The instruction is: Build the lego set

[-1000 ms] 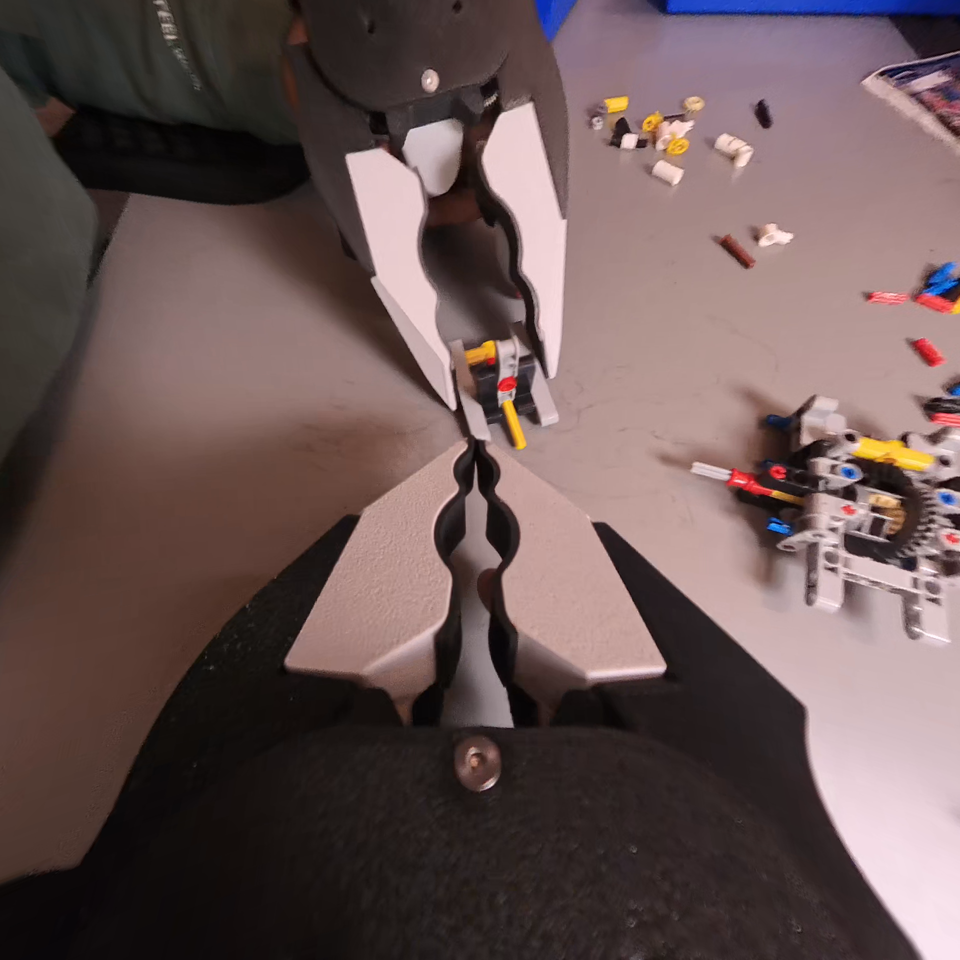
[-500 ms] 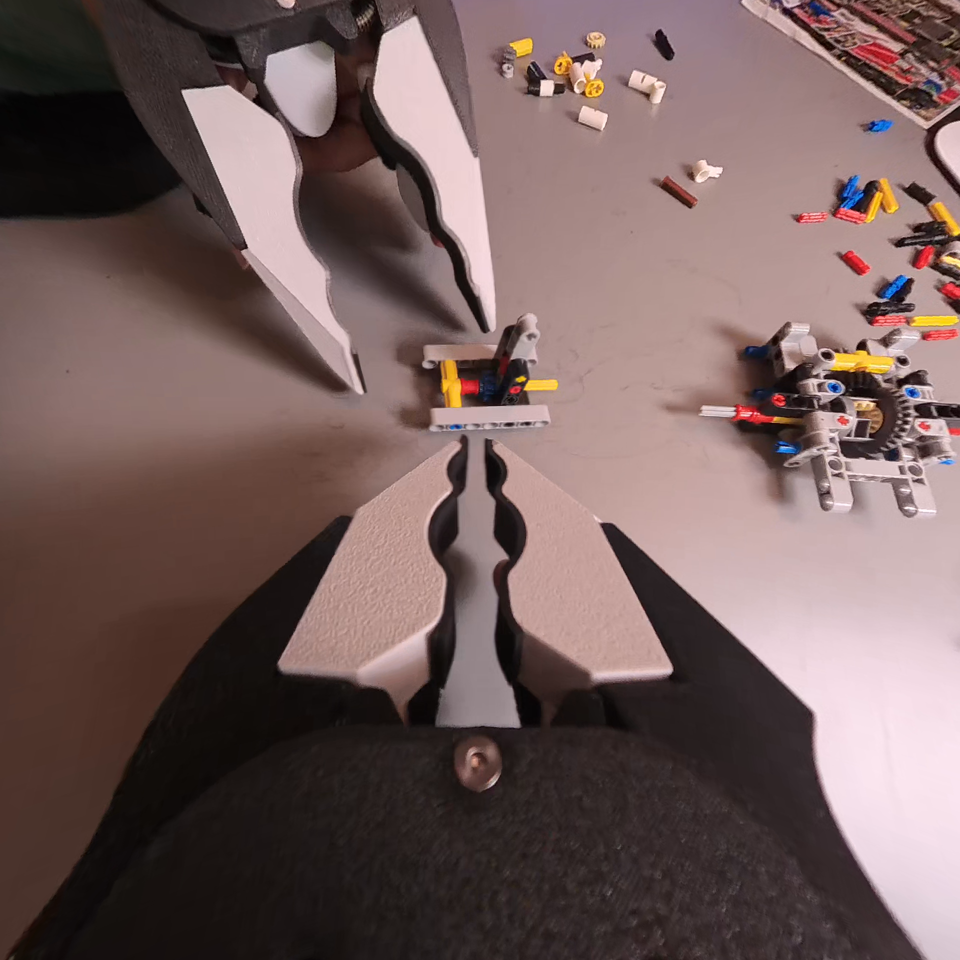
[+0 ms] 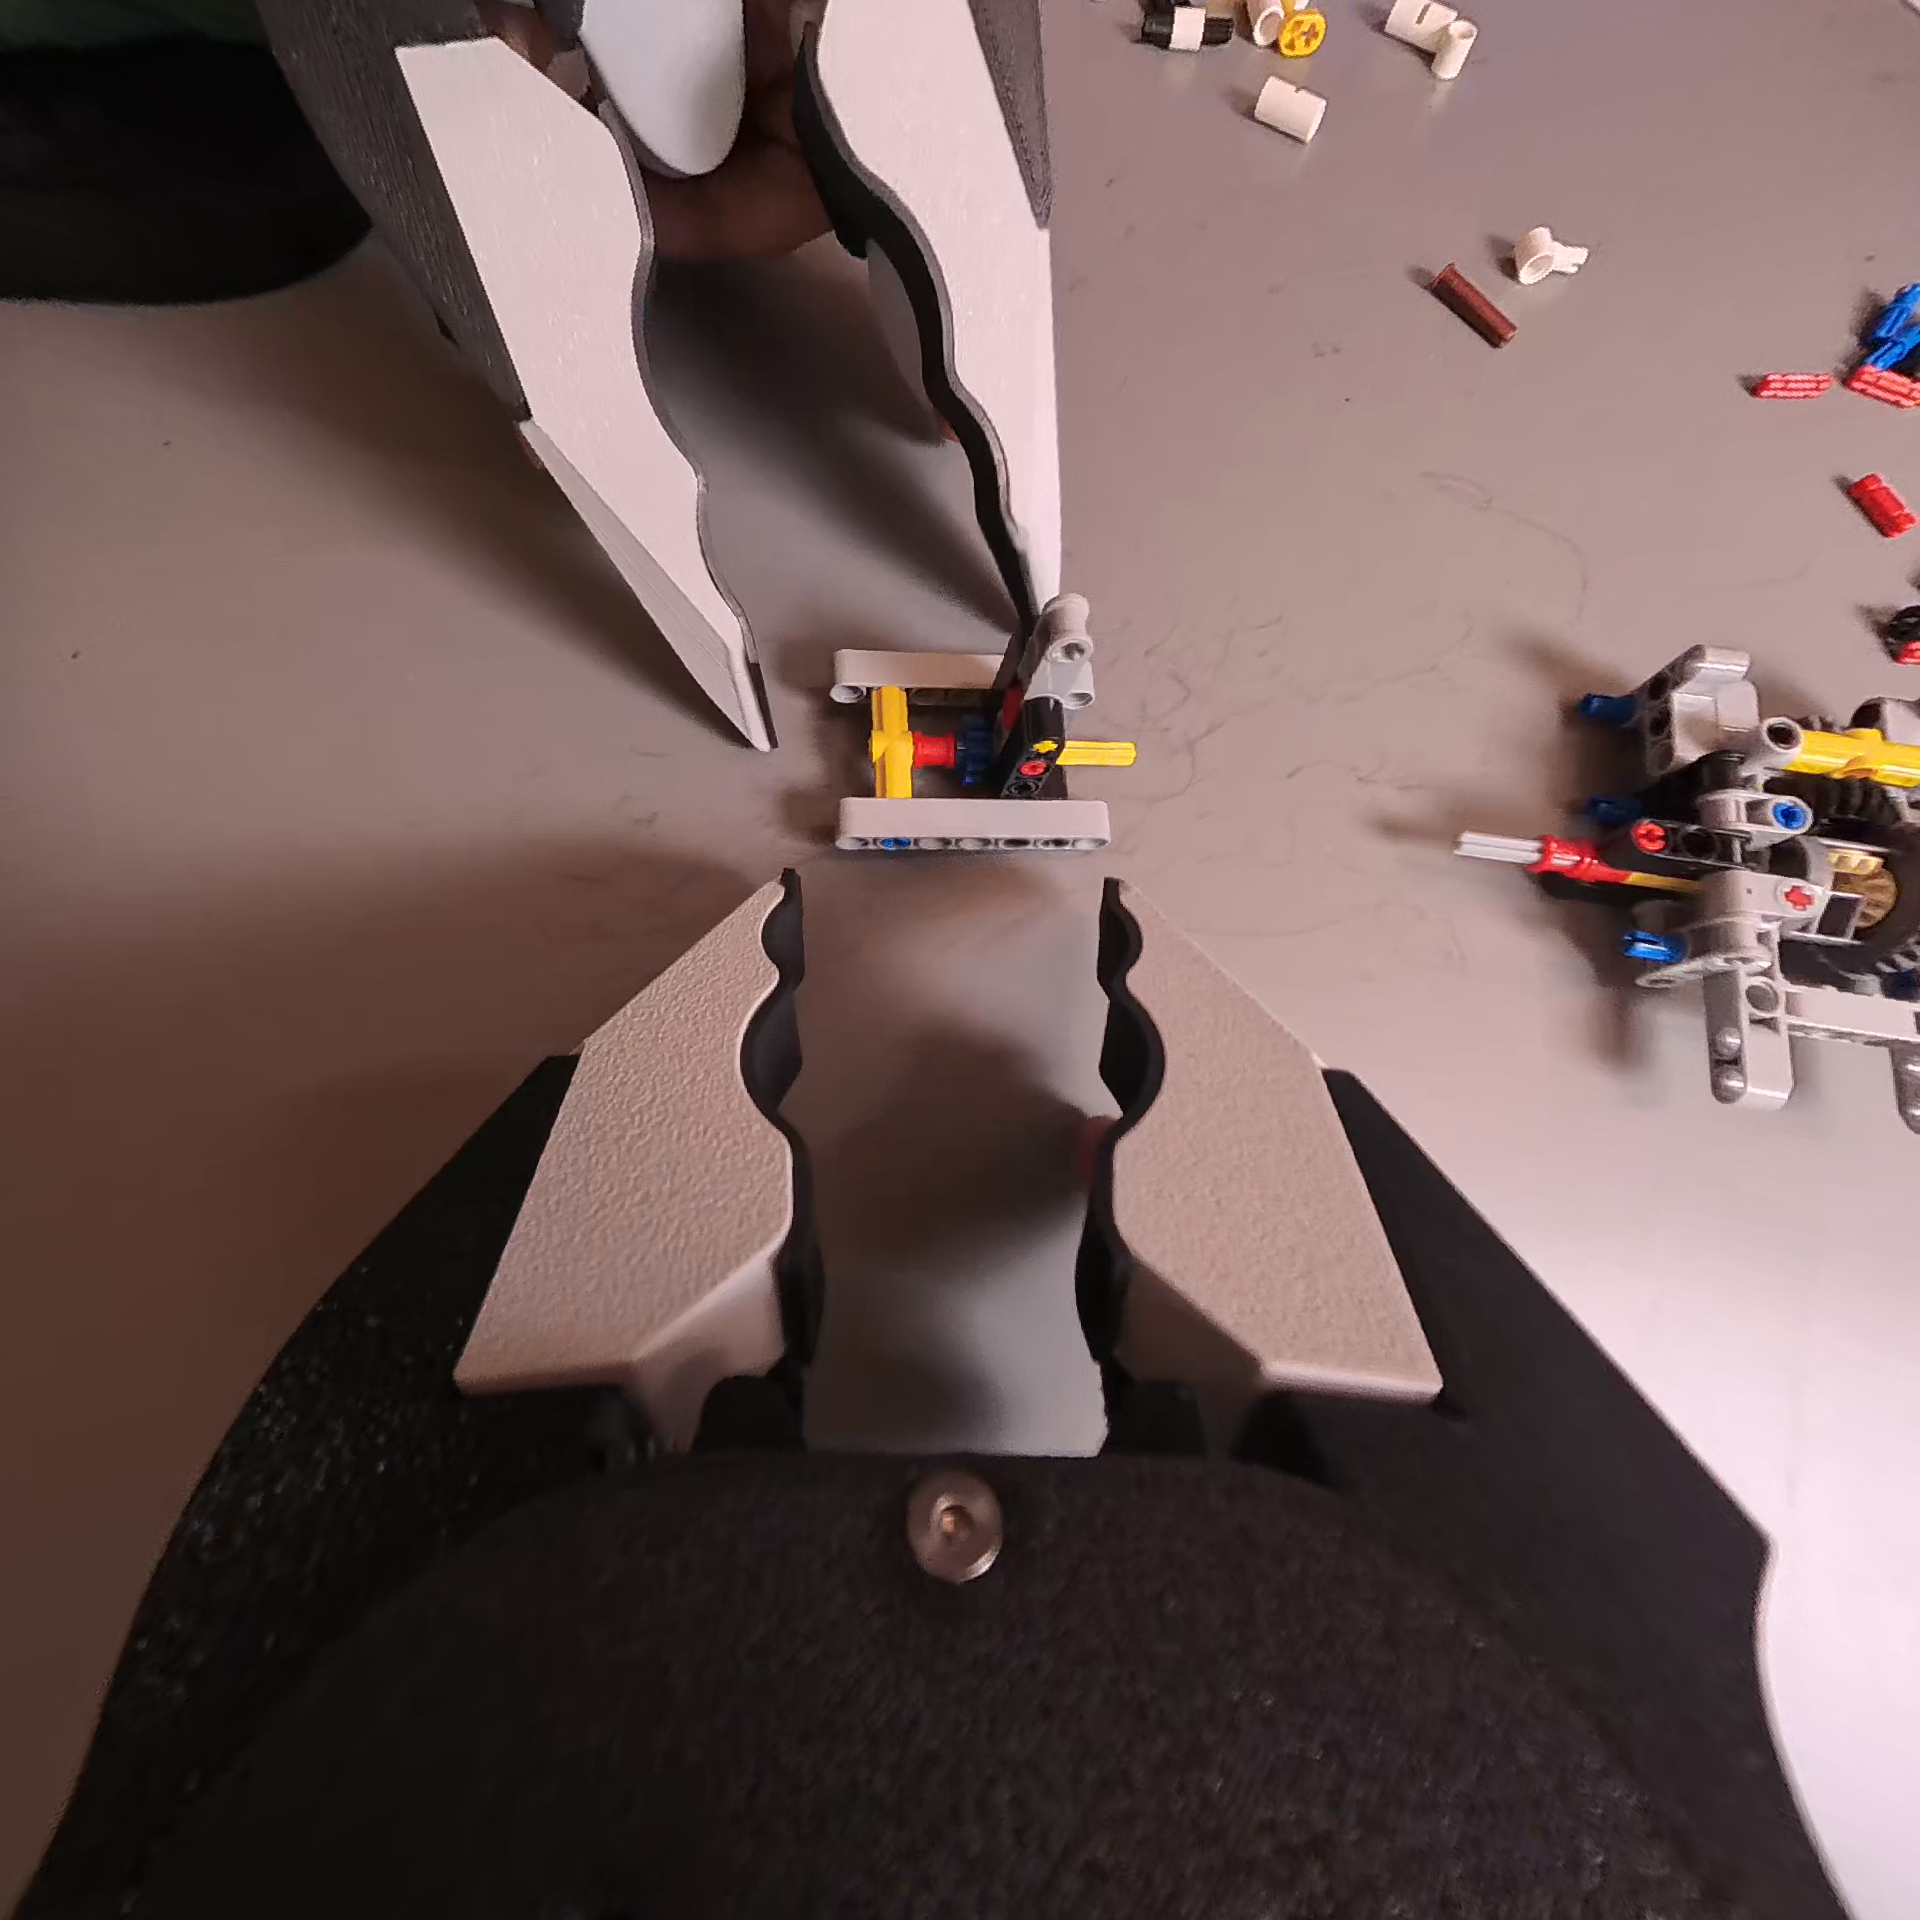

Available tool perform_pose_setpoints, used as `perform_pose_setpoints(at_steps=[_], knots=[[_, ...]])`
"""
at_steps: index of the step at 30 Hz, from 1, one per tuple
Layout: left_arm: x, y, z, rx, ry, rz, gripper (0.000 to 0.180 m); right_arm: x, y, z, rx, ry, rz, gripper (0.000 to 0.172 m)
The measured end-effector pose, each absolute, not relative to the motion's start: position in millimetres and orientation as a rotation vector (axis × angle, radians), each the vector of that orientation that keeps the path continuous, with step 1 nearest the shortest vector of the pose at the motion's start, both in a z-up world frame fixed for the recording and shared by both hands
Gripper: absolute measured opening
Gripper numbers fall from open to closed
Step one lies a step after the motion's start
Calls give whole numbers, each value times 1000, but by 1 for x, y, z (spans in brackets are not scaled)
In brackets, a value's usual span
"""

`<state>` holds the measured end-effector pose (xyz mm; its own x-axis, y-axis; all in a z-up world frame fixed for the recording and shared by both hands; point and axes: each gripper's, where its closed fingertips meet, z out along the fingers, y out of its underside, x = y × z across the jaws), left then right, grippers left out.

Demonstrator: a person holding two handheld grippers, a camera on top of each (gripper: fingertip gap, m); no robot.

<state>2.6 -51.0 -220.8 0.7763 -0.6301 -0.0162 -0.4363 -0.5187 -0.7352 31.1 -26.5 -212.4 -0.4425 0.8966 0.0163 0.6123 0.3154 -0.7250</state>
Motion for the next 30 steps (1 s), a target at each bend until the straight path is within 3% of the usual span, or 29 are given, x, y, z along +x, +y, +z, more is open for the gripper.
perform_pose_setpoints(at_steps=[4,9,14,16,22,30], knots=[[5,-49,-220,-2182,793,-324,48,28,-27,-210,-1323,-2147,979,60],[1,-45,-219,-2140,824,-274,21,30,-31,-203,-1260,-2102,1072,58],[-2,-42,-219,-2100,869,-242,9,26,-26,-185,-1199,-1961,1154,17],[-3,-41,-219,-2090,885,-232,8,25,-22,-176,-1205,-1897,1209,0],[-10,-37,-219,-2079,880,-190,10,30,-20,-163,-1179,-1862,1255,0],[-5,-44,-203,-2060,768,-377,46,30,-9,-159,-1223,-1815,1214,0]])
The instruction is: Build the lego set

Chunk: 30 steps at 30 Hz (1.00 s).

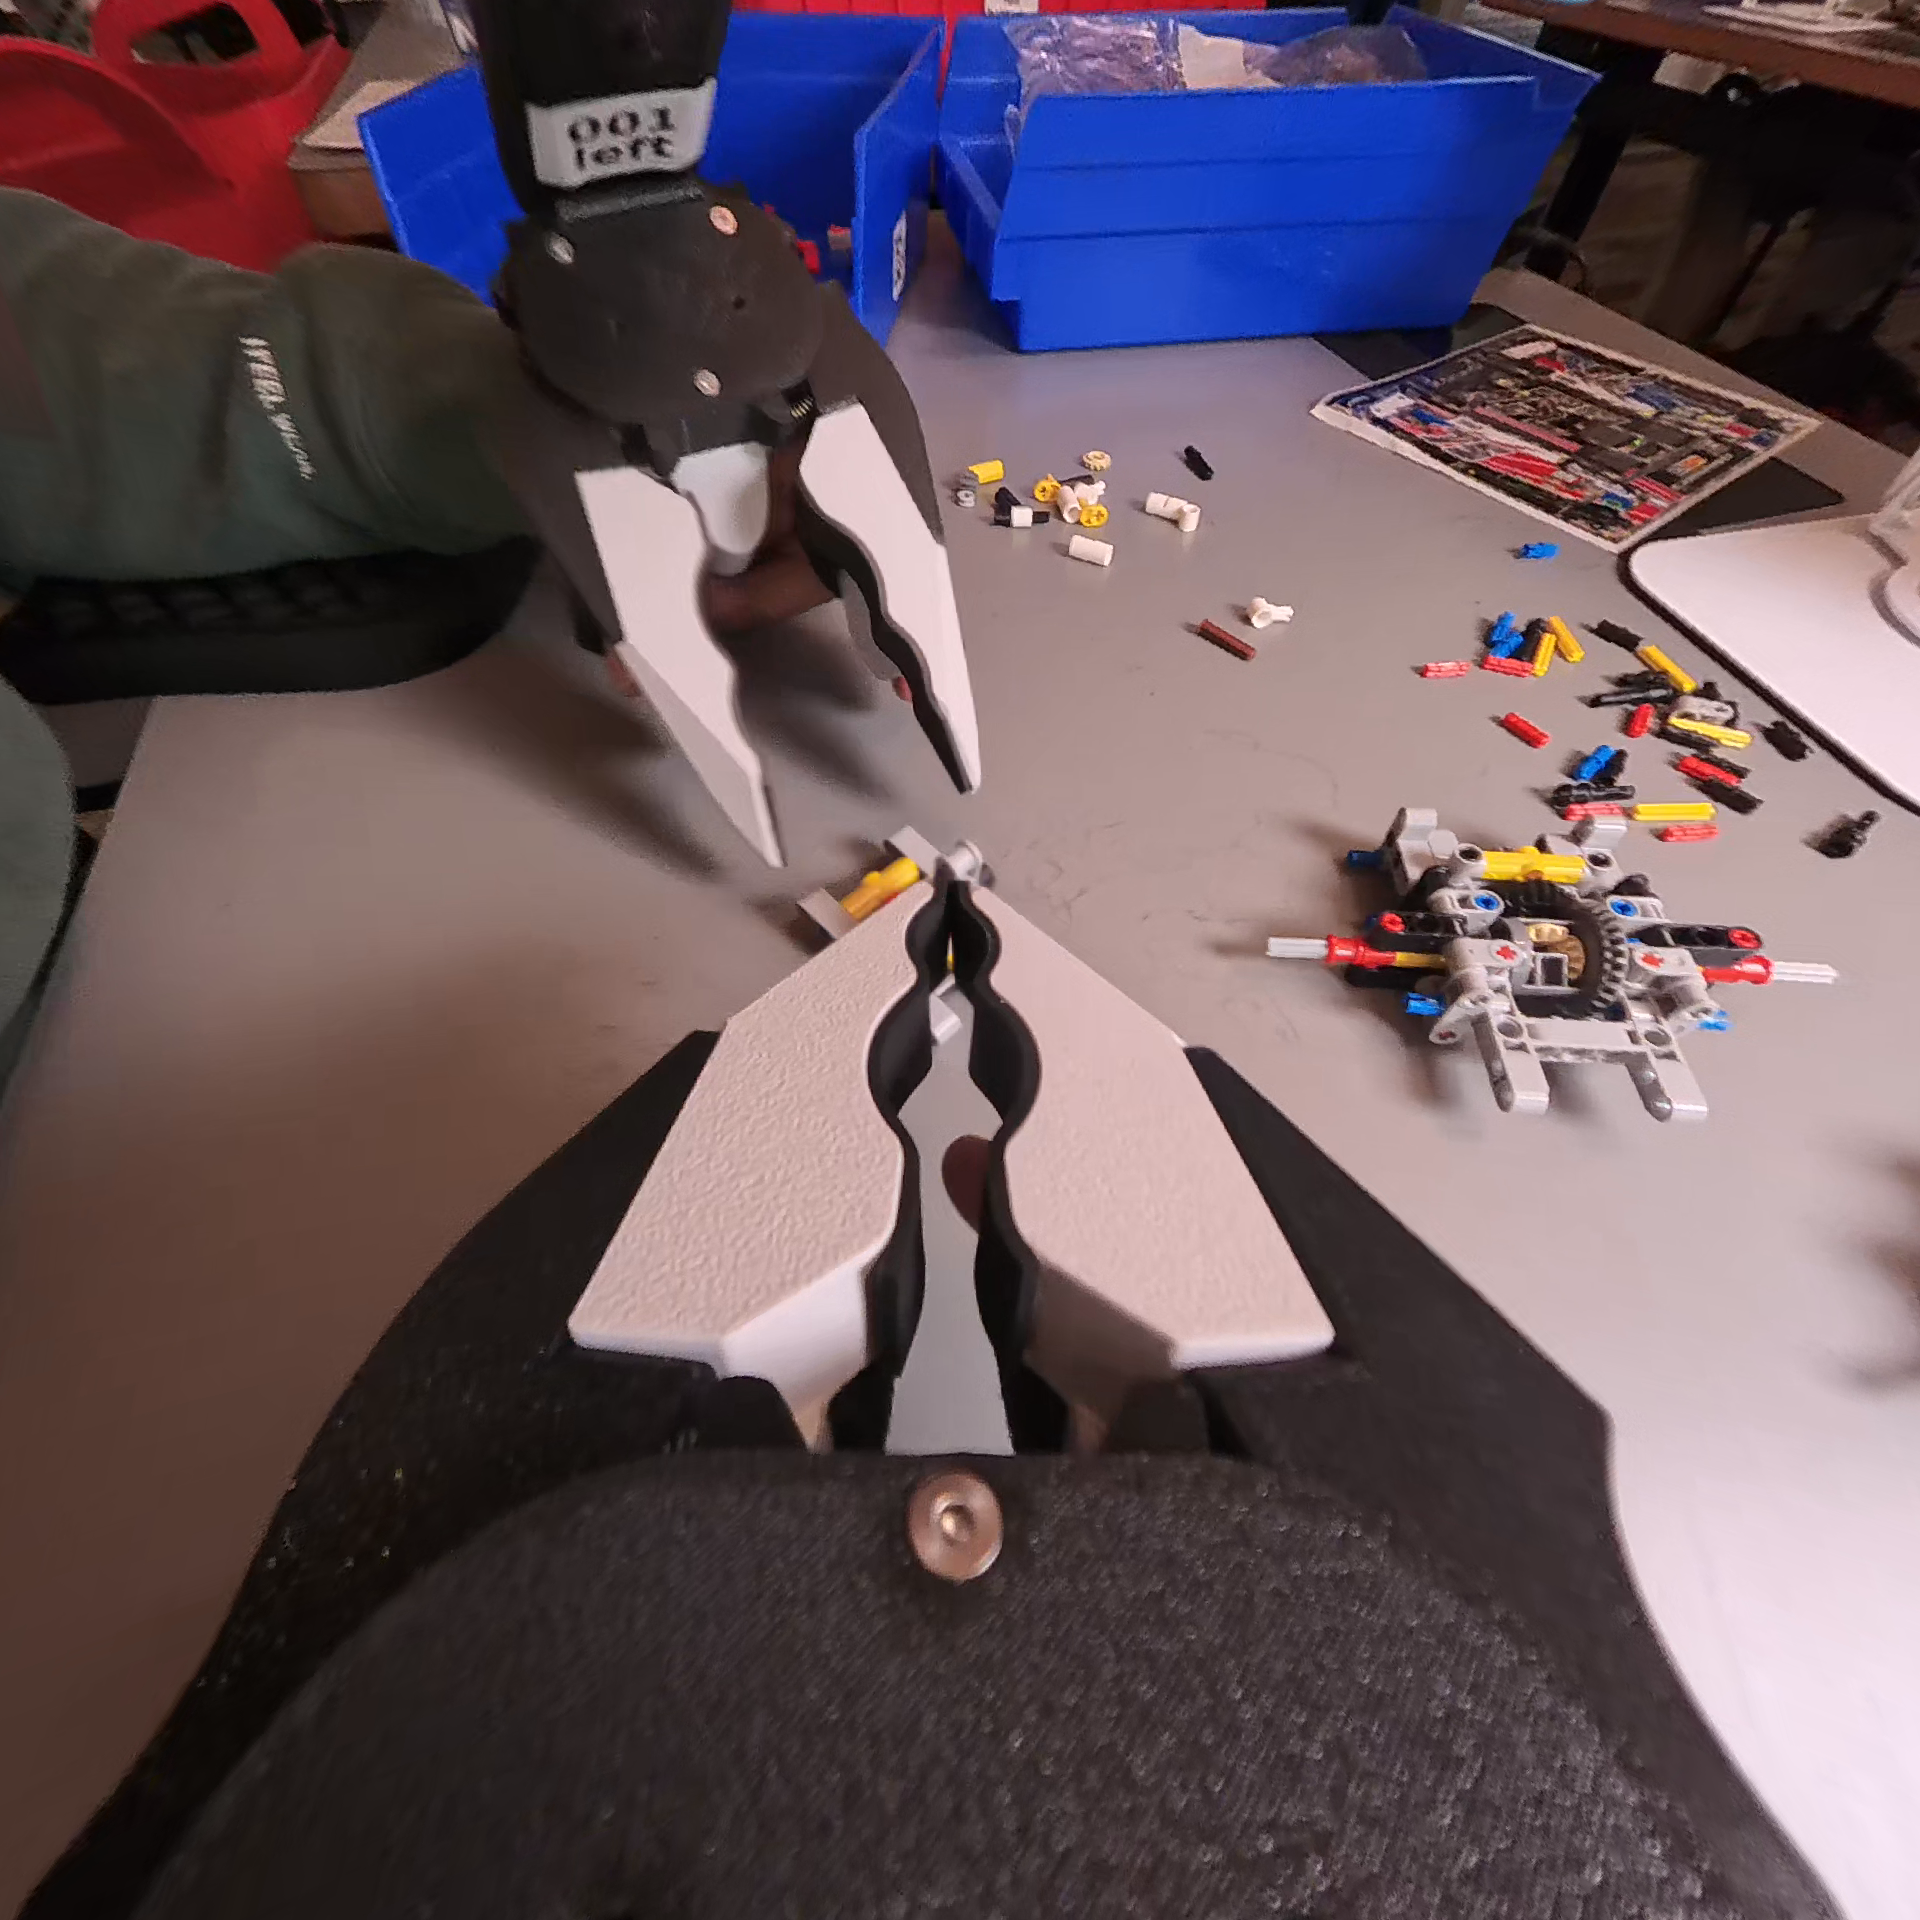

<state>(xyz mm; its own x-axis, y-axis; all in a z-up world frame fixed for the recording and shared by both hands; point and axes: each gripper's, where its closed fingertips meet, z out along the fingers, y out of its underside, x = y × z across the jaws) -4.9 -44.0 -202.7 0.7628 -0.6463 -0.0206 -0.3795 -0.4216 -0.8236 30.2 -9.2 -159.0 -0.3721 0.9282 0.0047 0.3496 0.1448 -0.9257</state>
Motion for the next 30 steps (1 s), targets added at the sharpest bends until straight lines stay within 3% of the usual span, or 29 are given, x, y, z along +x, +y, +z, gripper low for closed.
perform_pose_setpoints(at_steps=[2,5,10,21,27,30], knots=[[1,-43,-202,-2087,710,-426,60,26,3,-164,-1255,-1772,1147,0],[7,-39,-209,-2126,711,-393,67,22,14,-171,-1260,-1739,1084,0],[13,-37,-220,-2154,795,-344,45,18,17,-167,-1260,-1691,1090,19],[21,-44,-221,-2054,1112,-511,45,18,30,-145,-1282,-1519,1209,21],[-4,-15,-186,-1953,797,-471,78,19,31,-139,-1286,-1470,1269,27],[-38,0,-146,-1771,495,-399,81,19,31,-135,-1281,-1447,1291,32]])
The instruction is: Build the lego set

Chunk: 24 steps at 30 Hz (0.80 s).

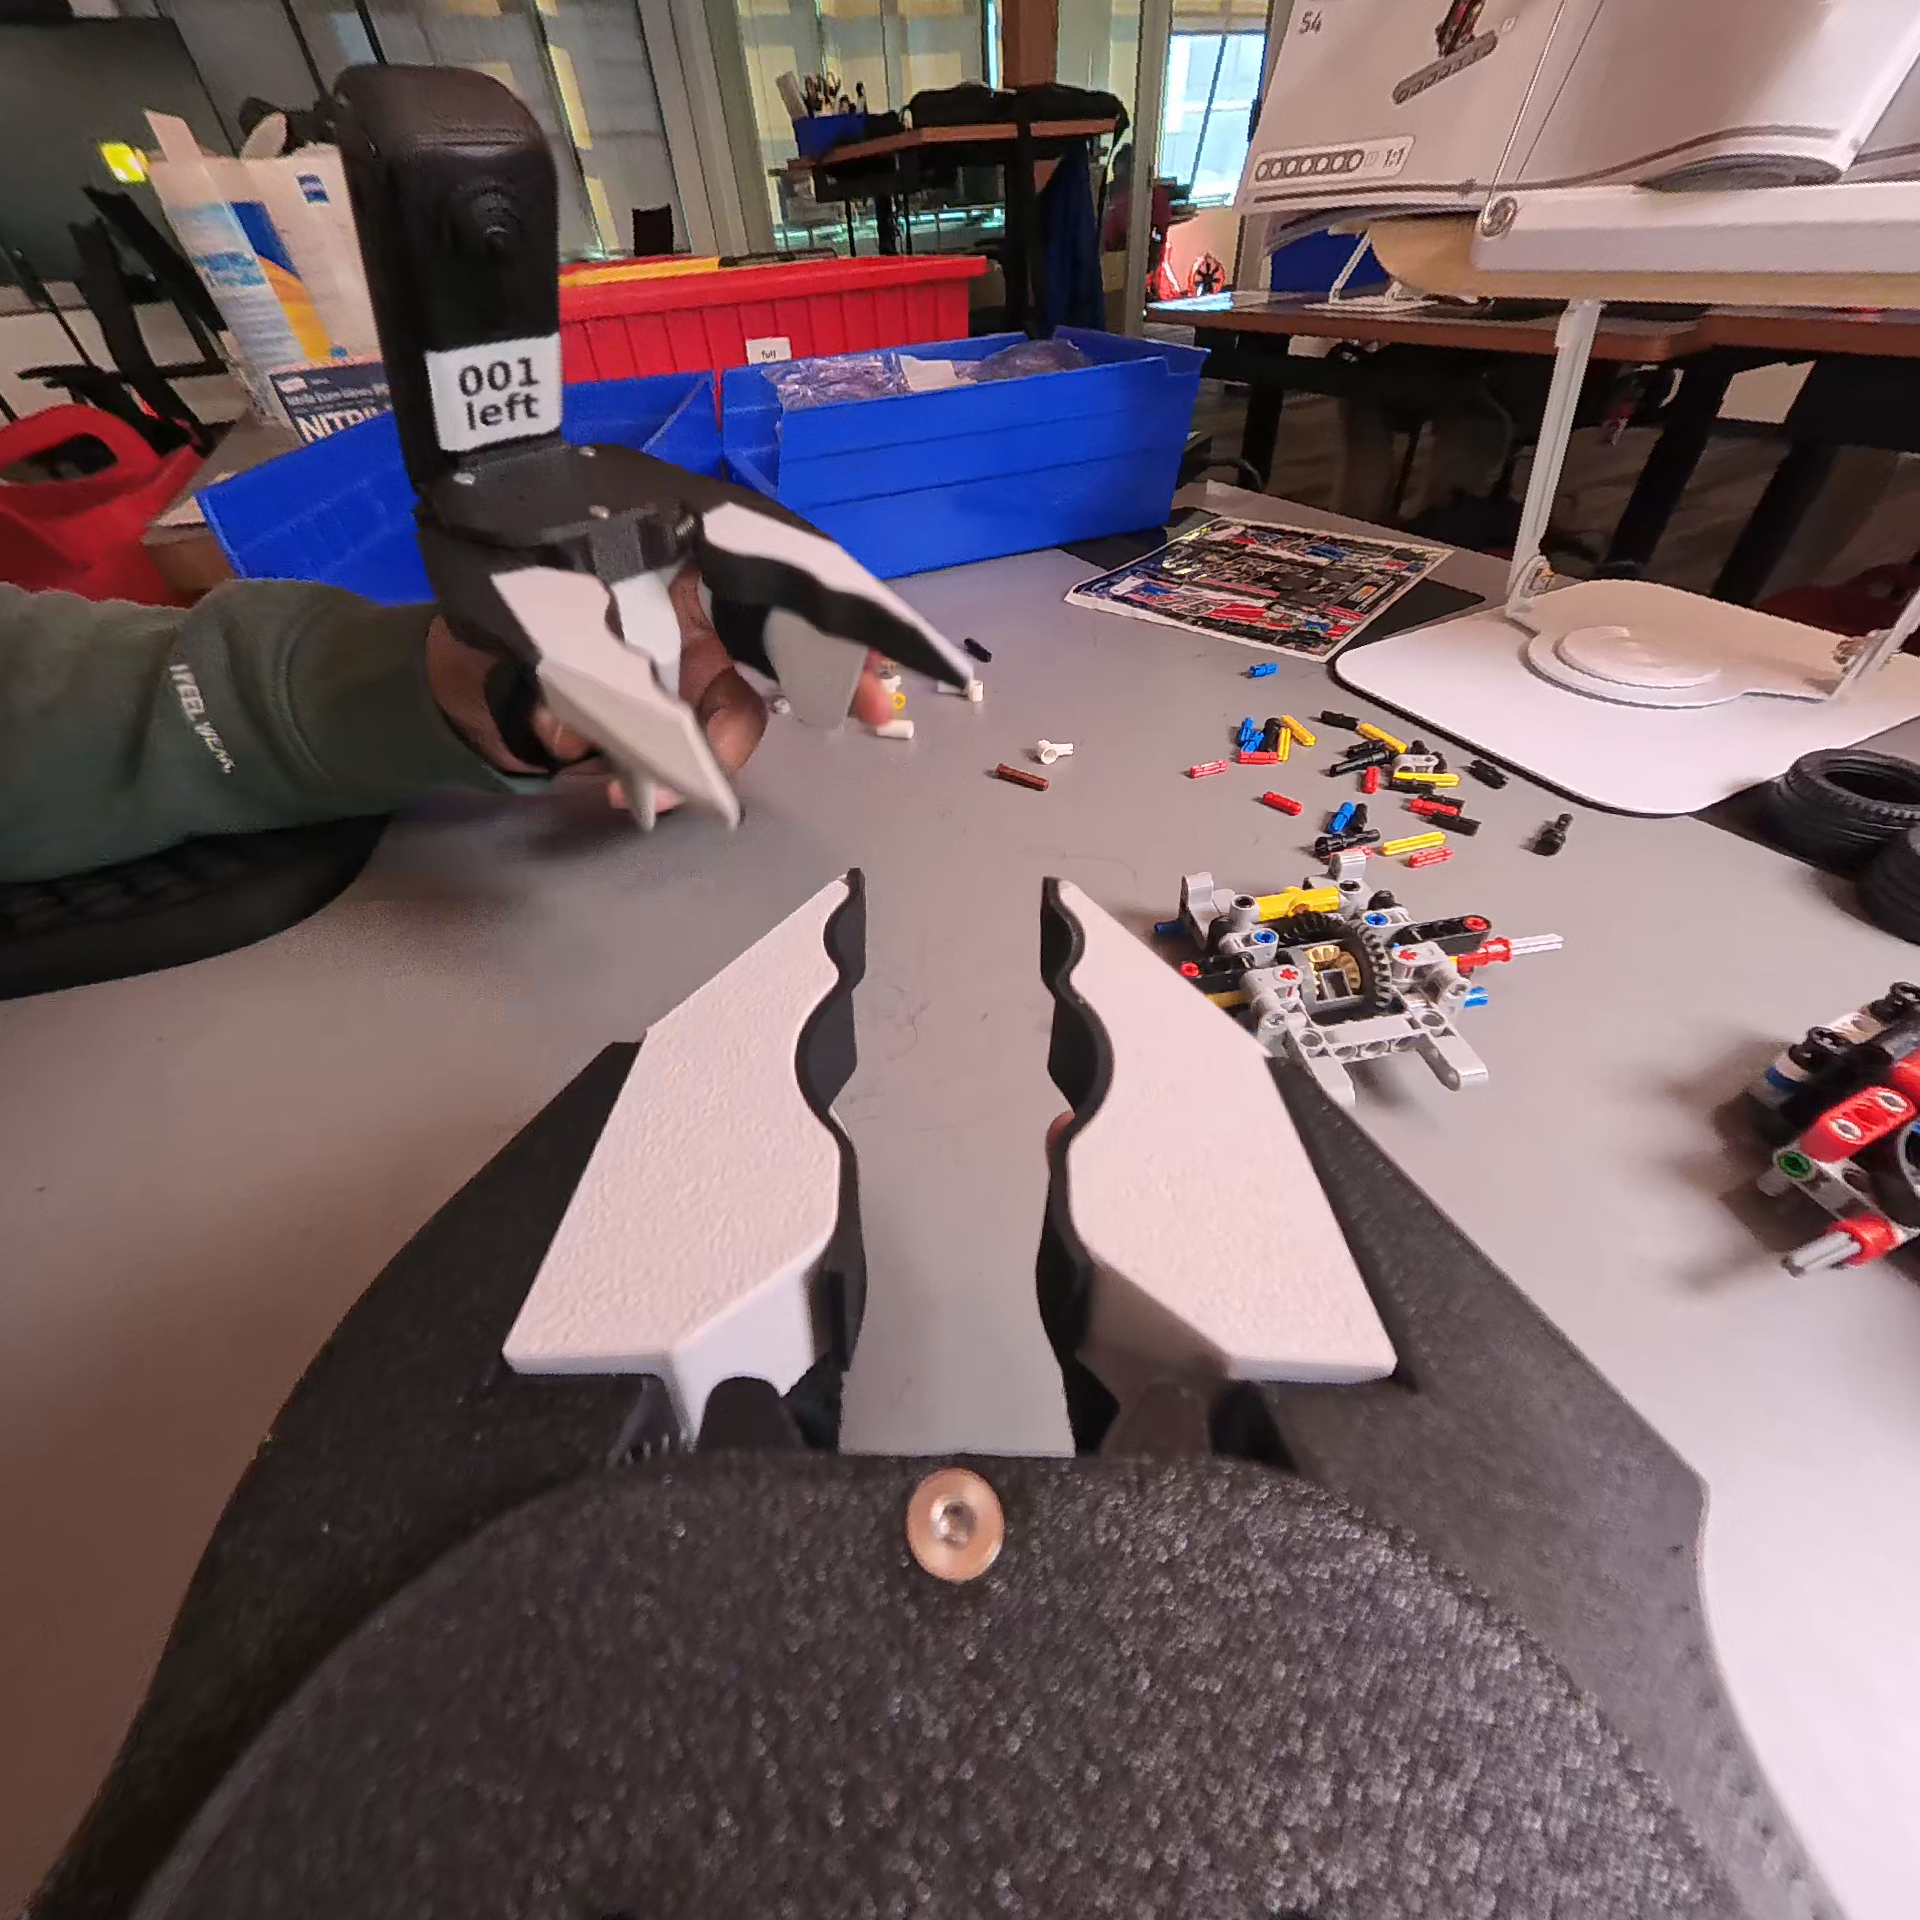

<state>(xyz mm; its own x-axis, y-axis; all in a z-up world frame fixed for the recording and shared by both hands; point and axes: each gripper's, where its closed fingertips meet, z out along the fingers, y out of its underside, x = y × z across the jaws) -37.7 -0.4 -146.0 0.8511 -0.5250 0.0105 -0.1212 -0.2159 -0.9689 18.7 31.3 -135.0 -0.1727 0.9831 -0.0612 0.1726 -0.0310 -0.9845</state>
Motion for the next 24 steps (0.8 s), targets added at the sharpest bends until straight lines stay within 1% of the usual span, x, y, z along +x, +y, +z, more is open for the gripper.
perform_pose_setpoints(at_steps=[2,7,9,10,13,14,15,16,18,21,23,24], knots=[[-65,2,-123,-1663,344,-279,77,19,30,-135,-1275,-1452,1295,32],[-113,-9,-89,-1482,95,-106,55,19,21,-138,-1230,-1507,1281,26],[-127,-15,-82,-1439,21,-49,53,19,19,-137,-1206,-1517,1268,23],[-134,-17,-78,-1416,-10,-24,59,20,19,-138,-1199,-1520,1265,23],[-144,-18,-74,-1406,-65,-12,107,19,21,-137,-1197,-1502,1271,24],[-145,-18,-74,-1403,-73,-17,118,19,22,-135,-1197,-1485,1276,27],[-146,-19,-72,-1394,-81,-19,123,18,25,-133,-1199,-1462,1282,31],[-147,-19,-71,-1382,-87,-21,127,18,28,-130,-1203,-1431,1287,40],[-149,-22,-67,-1354,-97,-18,129,17,33,-124,-1213,-1373,1309,63],[-151,-25,-61,-1315,-101,-53,126,16,40,-115,-1221,-1294,1341,102],[-144,-21,-65,-1336,-65,-116,126,17,45,-105,-1201,-1234,1337,121],[-139,-18,-69,-1357,-52,-151,128,18,47,-102,-1195,-1213,1328,127]])
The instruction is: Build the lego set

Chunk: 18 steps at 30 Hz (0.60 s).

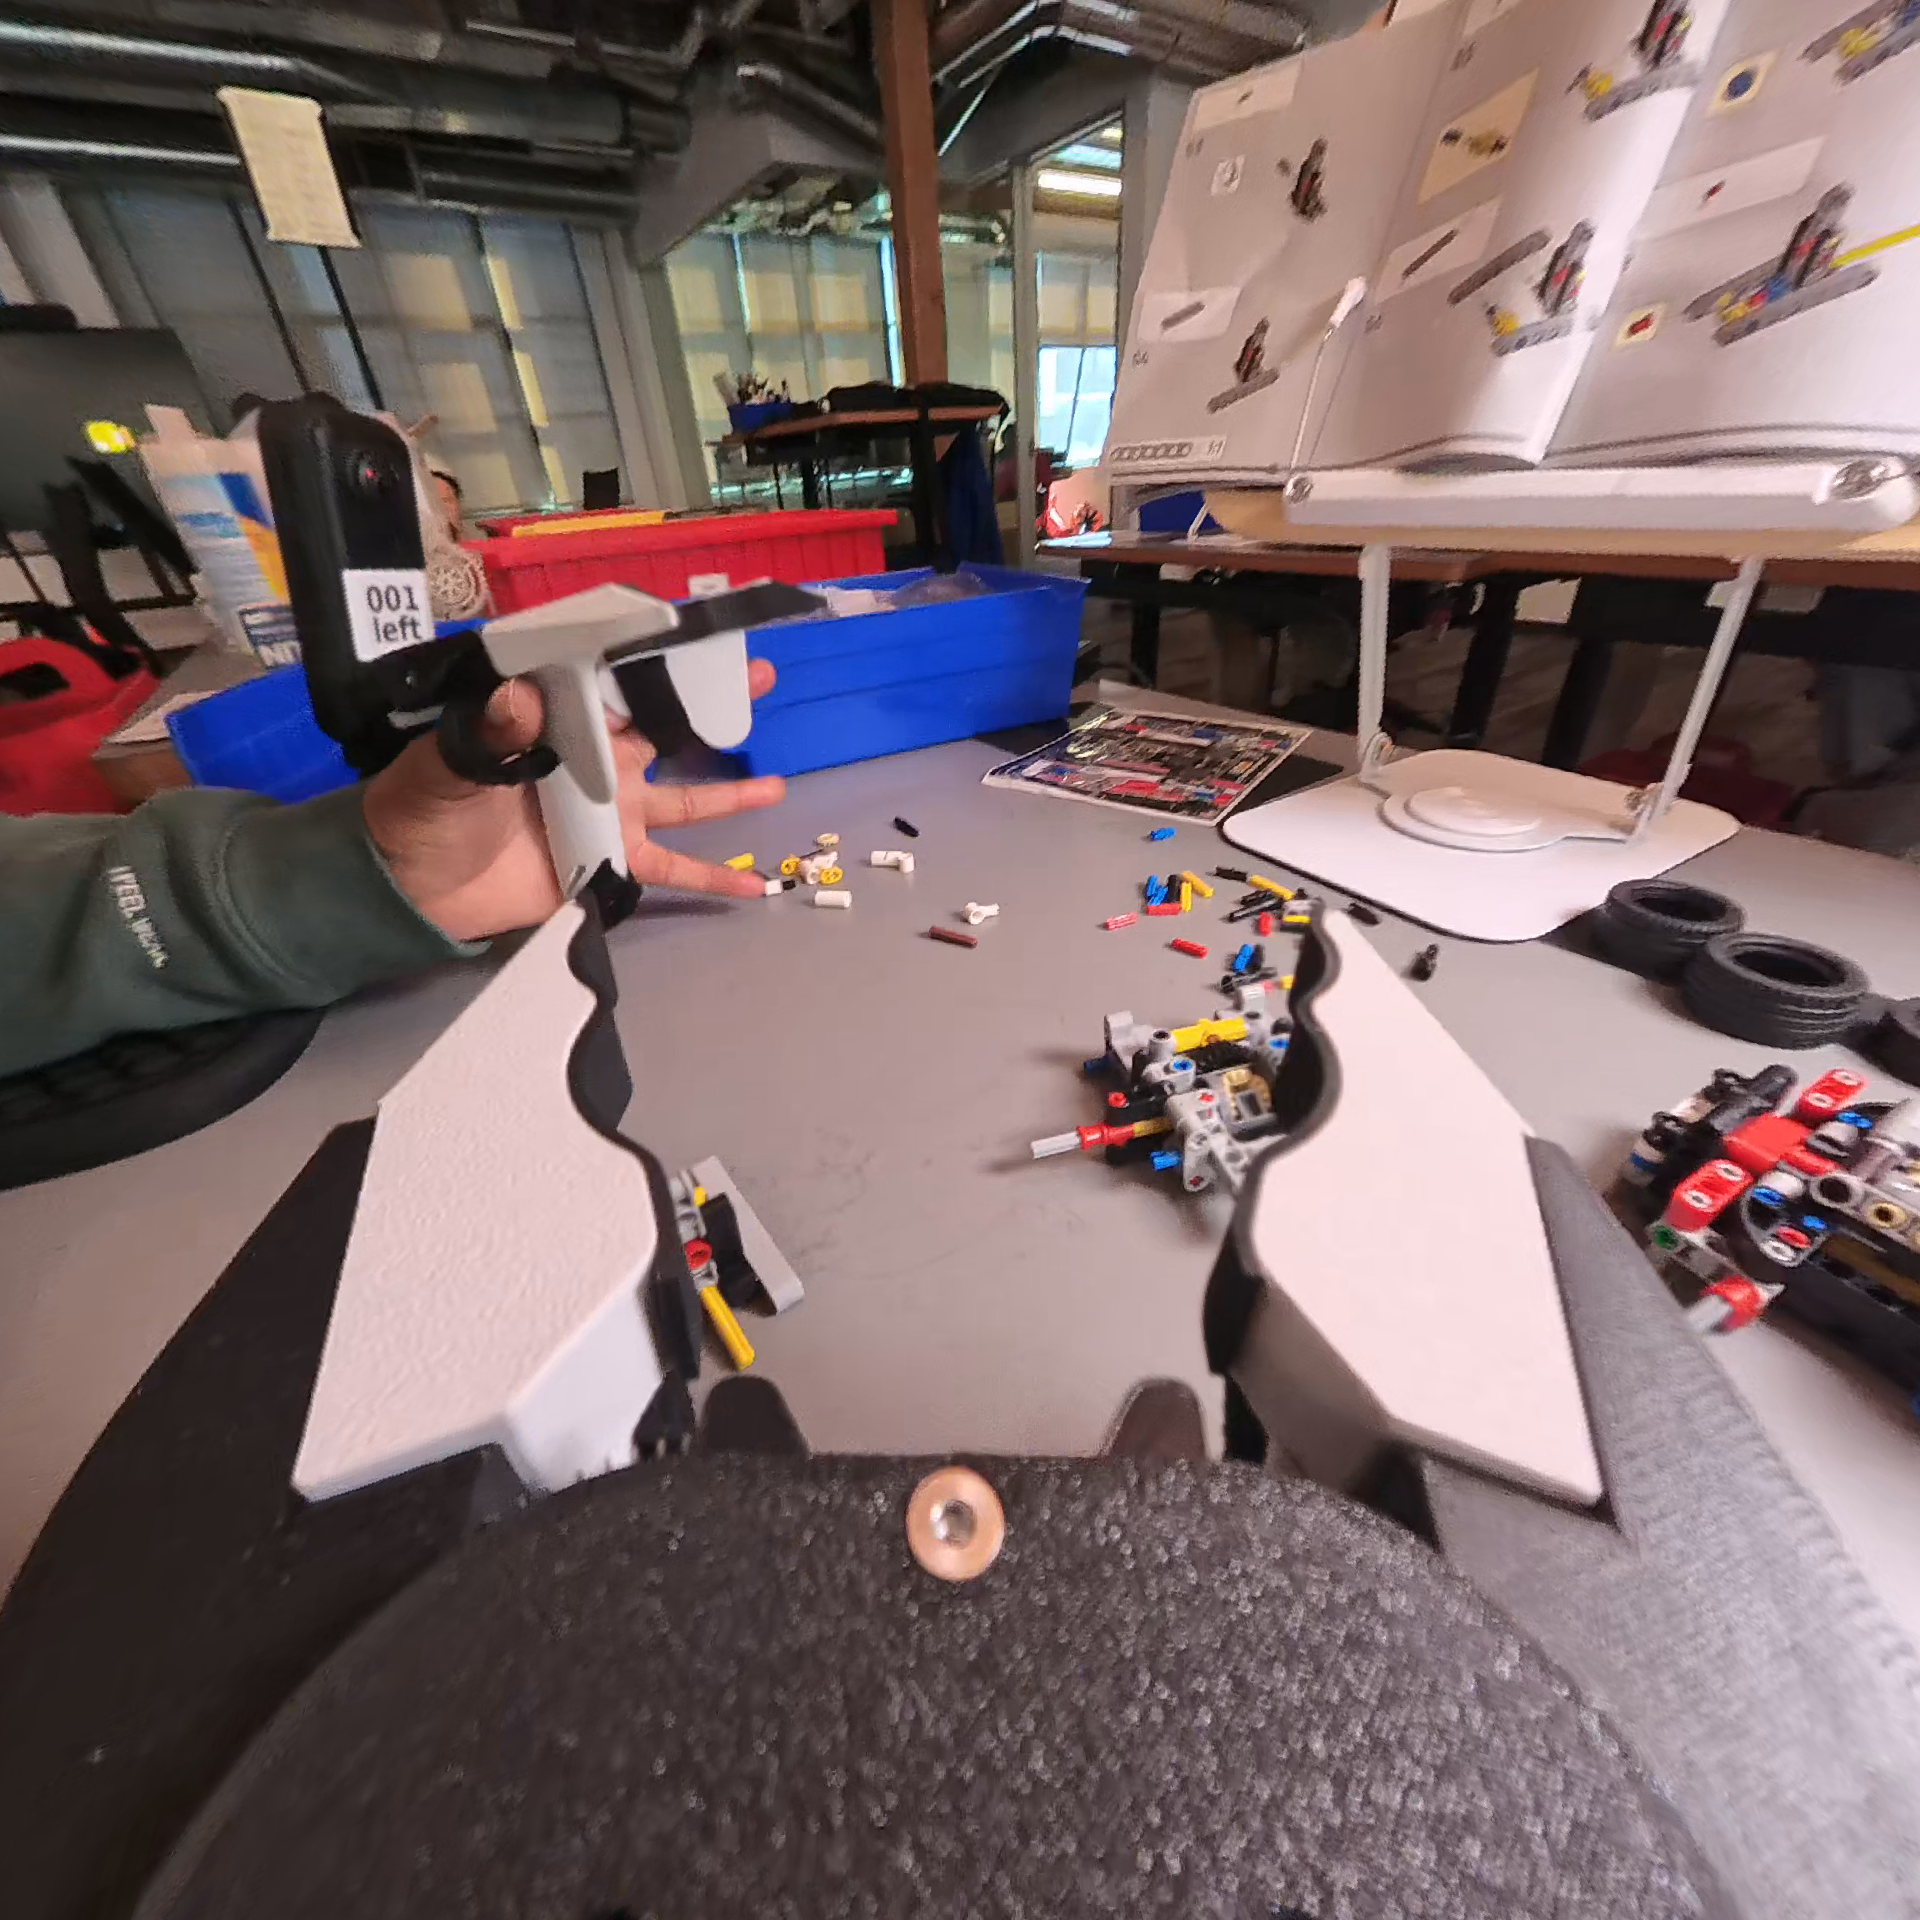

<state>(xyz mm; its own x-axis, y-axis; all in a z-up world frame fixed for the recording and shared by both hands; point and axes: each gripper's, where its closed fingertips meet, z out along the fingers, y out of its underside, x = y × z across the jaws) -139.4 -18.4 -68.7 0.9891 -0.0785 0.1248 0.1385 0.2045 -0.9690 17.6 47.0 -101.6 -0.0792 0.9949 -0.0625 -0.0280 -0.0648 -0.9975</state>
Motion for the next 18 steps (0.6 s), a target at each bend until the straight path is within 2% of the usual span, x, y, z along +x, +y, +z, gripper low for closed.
perform_pose_setpoints(at_steps=[3,5,7,10,18], knots=[[-130,-12,-78,-1413,0,-156,137,19,50,-98,-1197,-1185,1318,134],[-126,-14,-76,-1418,38,-106,132,18,49,-102,-1215,-1204,1328,134],[-122,-16,-73,-1428,60,-75,121,17,48,-107,-1243,-1229,1334,132],[-121,-17,-76,-1448,57,-53,106,16,44,-114,-1264,-1279,1315,115],[-138,-17,-89,-1529,18,61,69,13,70,-114,-1306,-1236,1210,84]])
